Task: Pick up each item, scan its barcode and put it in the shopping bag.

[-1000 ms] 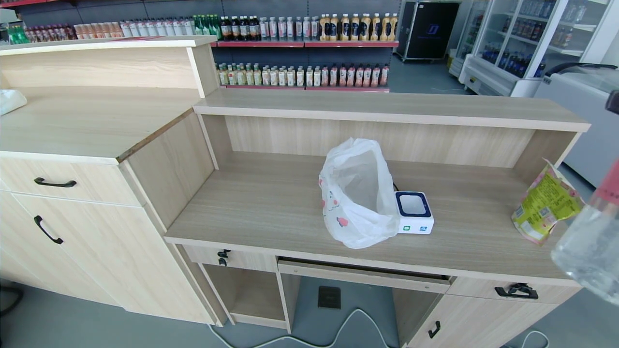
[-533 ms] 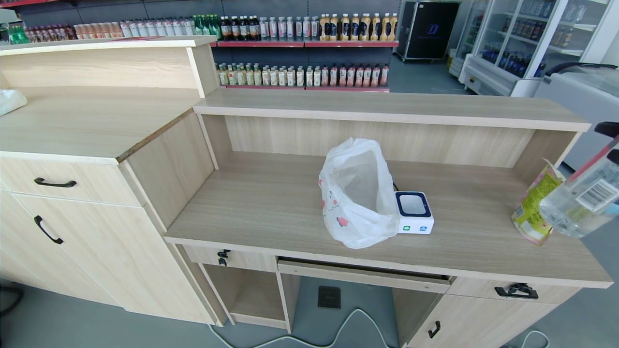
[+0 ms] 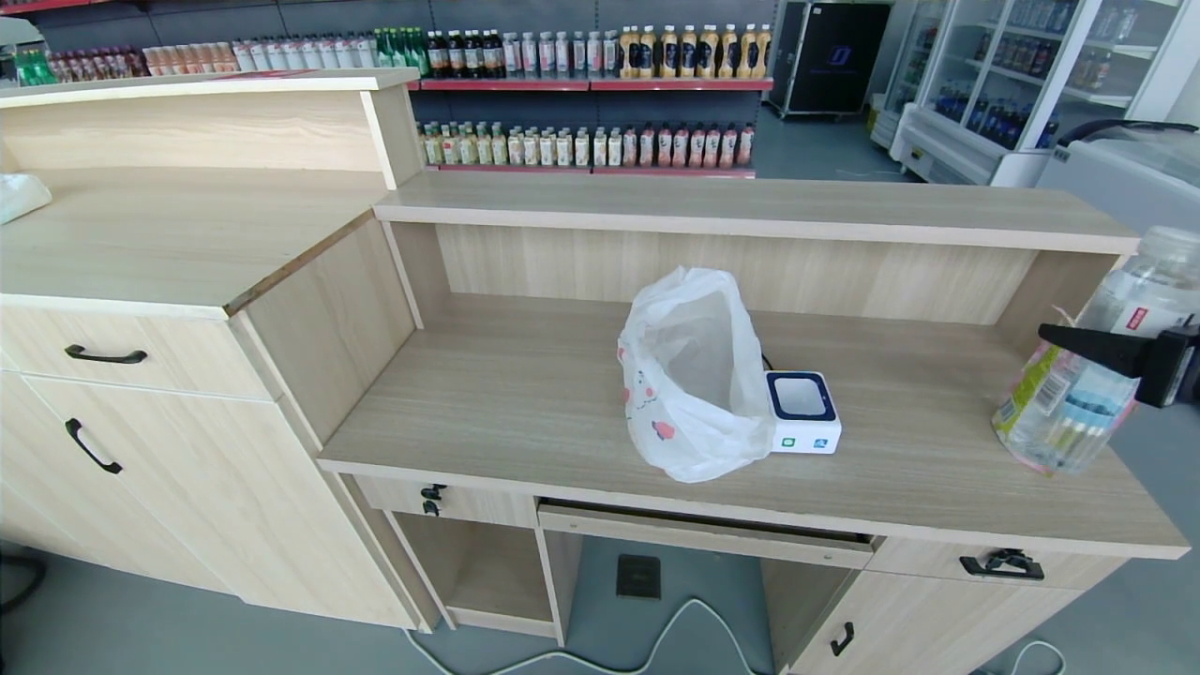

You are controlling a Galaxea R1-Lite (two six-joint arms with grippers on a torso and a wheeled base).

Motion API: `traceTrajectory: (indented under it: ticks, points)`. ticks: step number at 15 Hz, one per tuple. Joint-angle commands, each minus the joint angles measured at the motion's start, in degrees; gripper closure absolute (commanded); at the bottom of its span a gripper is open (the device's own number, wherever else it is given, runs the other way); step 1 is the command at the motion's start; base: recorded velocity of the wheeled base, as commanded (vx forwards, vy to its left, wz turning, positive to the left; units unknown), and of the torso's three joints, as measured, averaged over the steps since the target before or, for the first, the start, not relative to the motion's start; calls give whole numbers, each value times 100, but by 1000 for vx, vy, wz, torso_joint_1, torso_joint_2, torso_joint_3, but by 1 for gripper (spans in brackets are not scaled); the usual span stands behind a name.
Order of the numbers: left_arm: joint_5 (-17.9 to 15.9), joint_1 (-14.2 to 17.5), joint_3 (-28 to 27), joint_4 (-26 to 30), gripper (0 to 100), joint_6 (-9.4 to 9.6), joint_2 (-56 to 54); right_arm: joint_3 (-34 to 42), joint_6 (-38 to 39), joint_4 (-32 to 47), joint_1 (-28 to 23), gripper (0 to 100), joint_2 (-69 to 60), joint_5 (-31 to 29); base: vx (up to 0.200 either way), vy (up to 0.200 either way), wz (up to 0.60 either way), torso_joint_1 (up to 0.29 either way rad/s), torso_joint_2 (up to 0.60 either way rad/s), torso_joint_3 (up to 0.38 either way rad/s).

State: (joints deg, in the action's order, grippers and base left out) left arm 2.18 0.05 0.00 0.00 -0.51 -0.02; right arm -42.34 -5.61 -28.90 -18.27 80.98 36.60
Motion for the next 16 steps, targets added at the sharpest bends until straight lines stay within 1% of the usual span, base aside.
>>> traceTrajectory:
  ticks: [1,2,3,4,5,6,7,8,13,14,15,16]
  points:
    - [2,4,0,0,0,-2,2,-170,-54,-133,509,100,-329,-74,0,0,0,0,0,0]
    - [2,4,0,0,0,-2,2,-152,-213,-511,641,100,-329,-74,0,0,0,0,0,0]
    - [2,4,0,0,0,-2,2,-126,-459,-775,667,100,-294,-82,0,0,0,0,0,0]
    - [2,4,0,0,0,-2,2,-126,-1118,-915,676,100,-188,-179,0,0,0,0,0,0]
    - [2,4,0,0,0,-2,2,-126,-1540,-915,676,100,-127,-364,0,0,0,0,0,0]
    - [2,4,0,0,0,-2,2,-90,-1724,-924,676,100,-91,-592,0,0,0,0,0,0]
    - [10,4,0,0,0,-2,2,-82,-1733,-924,676,100,-91,-794,0,0,0,0,0,0]
    - [2,4,0,0,0,-2,2,-64,-1742,-924,729,100,-91,-865,0,0,0,0,0,0]
    - [2,4,0,0,0,-2,2,-11,-1839,-1144,702,100,-100,-944,0,0,0,0,0,0]
    - [2,4,0,0,0,-2,2,-20,-2129,-1179,694,100,-100,-1269,0,0,0,0,0,0]
    - [2,4,0,0,0,-2,2,-3,-2454,-1205,694,100,-100,-1858,0,0,600,7,7,7]
    - [2,4,0,0,0,-2,2,-11,-2471,-1240,729,100,-100,-2157,0,0,600,-2,7,7]
